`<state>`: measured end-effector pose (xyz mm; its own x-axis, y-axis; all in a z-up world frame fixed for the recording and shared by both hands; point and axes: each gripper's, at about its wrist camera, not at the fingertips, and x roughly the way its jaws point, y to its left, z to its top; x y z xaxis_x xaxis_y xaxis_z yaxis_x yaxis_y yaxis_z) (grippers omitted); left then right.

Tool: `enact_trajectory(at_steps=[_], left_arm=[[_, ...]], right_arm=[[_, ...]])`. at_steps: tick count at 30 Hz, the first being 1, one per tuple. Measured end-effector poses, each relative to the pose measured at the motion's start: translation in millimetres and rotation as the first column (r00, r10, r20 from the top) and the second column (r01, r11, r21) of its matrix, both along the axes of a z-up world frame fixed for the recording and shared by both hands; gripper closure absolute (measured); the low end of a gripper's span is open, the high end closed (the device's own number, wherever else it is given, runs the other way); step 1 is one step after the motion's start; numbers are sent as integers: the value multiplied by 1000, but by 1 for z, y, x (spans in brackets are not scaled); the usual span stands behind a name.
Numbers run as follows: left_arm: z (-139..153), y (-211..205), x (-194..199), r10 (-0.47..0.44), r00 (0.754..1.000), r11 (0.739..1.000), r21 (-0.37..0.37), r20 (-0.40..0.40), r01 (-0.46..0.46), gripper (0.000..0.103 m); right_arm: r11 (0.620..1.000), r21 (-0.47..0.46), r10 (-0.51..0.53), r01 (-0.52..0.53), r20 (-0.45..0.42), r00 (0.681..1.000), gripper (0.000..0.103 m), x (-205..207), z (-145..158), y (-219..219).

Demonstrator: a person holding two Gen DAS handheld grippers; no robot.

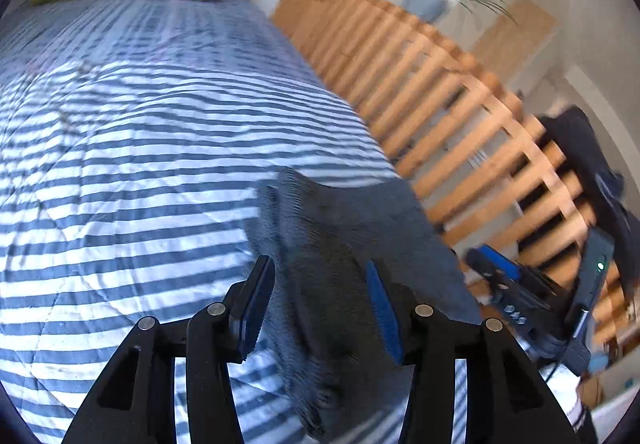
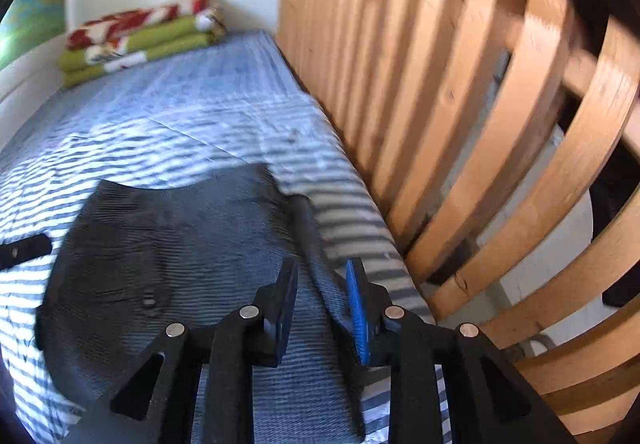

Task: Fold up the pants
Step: 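Carry the folded shorts with both grippers toward the bed's wooden rail and release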

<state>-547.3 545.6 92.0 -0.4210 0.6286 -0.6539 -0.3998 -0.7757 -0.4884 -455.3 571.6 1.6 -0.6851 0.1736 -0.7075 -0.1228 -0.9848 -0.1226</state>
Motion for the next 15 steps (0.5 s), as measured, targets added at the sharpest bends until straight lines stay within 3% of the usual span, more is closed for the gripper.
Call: enact_trajectory(at_steps=[2,5,7,9,10,15], left_arm=[[-1,21,16,-86,996,996,-21,4,86,52],[-11,46,46,-118,993,990,-74,8,118,52],[-29,58,57,-94,995,980,-175,-14,90,51],[-50,75,57,-82,995,938,-343,-58,57,52],[-51,77,59,-75,995,929,-368,-68,45,52],[5,42,99,-41,998,967,-251,-39,30,51]], right_arm=[[998,-7,63,-63,26,998,80,4,-4,-20],[999,-1,43,-43,76,996,80,2,-22,-26],[998,-54,-16,24,144,989,80,-2,-40,-12],[996,-50,-61,70,168,984,72,-2,-50,-5],[995,-47,-76,84,161,984,69,1,-47,-2],[990,-108,-82,92,98,992,68,50,4,-6]])
